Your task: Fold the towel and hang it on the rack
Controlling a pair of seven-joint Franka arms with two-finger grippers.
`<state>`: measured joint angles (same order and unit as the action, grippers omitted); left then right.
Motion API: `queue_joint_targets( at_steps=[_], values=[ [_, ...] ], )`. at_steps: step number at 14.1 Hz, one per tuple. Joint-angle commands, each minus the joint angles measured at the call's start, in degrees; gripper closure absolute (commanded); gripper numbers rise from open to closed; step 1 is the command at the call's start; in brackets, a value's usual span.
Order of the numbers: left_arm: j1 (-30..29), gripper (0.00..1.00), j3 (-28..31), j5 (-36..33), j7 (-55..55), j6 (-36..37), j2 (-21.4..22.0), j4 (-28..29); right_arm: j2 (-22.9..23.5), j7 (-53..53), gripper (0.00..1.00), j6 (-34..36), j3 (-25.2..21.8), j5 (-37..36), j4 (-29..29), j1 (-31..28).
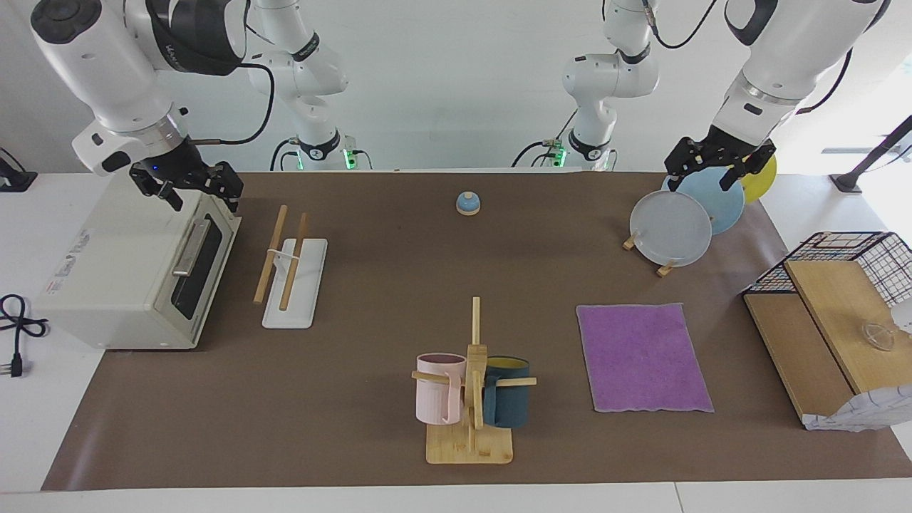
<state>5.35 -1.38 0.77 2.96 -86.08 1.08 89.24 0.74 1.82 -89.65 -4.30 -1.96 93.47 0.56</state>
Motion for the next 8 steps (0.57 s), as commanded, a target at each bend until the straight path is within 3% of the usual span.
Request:
queue_joint_targets(
  at_steps=[1,8],
  values=[
    [0.01,0.0,0.15,-0.86,0.12,-0.58,1.21,0.94,-1.26,1.17,0.0,-0.79,0.43,0.11,1.27,-0.47],
    [-0.78,0.0,0.24,-0.86,0.03,-0.76,2.35,2.52,-1.27,1.25,0.0,-0.61,0.43,0.2,1.27,-0.56]
  ],
)
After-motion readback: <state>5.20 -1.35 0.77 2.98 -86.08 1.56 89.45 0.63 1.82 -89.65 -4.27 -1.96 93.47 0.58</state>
